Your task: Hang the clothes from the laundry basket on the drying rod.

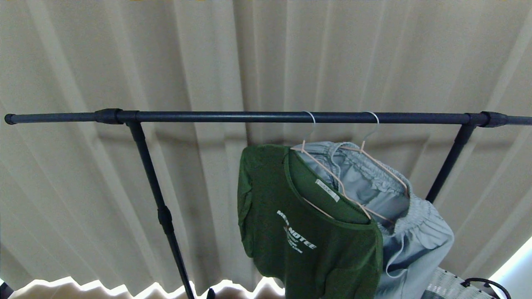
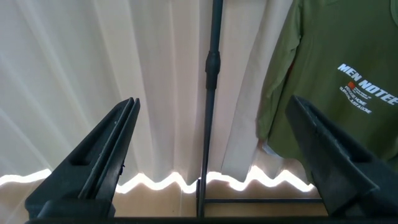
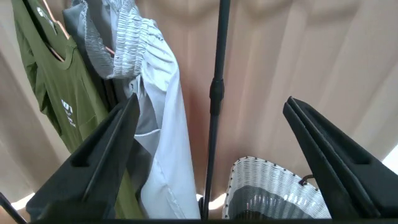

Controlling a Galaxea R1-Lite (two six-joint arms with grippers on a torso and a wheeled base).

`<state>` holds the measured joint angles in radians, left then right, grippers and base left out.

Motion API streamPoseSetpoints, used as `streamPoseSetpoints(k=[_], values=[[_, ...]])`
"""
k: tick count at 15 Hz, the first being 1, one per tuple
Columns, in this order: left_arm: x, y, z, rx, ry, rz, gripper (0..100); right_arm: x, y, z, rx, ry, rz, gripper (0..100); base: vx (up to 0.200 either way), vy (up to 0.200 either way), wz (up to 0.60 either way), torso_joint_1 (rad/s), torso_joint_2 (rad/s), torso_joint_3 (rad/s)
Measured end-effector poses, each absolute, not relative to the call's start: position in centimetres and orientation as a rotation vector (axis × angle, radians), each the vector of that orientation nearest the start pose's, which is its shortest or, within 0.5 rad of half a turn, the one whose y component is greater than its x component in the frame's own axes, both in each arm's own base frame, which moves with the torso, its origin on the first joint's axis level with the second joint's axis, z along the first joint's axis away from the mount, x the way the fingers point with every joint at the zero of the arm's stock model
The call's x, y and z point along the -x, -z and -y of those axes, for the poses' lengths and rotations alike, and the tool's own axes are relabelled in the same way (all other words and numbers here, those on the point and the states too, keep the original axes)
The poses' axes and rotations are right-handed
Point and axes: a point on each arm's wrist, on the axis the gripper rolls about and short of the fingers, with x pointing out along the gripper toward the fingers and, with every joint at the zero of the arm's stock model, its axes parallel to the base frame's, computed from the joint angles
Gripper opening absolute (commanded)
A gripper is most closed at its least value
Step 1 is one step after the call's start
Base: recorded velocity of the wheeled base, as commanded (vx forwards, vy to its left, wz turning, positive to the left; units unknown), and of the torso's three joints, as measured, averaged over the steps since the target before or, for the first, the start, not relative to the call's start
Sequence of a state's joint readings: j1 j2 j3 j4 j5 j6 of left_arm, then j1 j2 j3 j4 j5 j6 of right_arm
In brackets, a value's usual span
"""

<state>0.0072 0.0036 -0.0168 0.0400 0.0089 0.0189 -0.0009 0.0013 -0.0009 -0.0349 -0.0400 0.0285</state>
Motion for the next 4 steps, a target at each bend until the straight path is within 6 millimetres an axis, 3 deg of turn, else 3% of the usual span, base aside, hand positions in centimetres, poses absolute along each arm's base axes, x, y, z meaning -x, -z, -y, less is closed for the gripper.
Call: streamPoseSetpoints(k=[4], values=[[2.38, -7.61, 0.0, -0.019, -0.017, -0.027, 100, 2.28, -7.91, 0.09, -0.032, 0.042, 0.034, 100, 0.0, 0.0, 0.0, 0.0, 0.0, 0.0]])
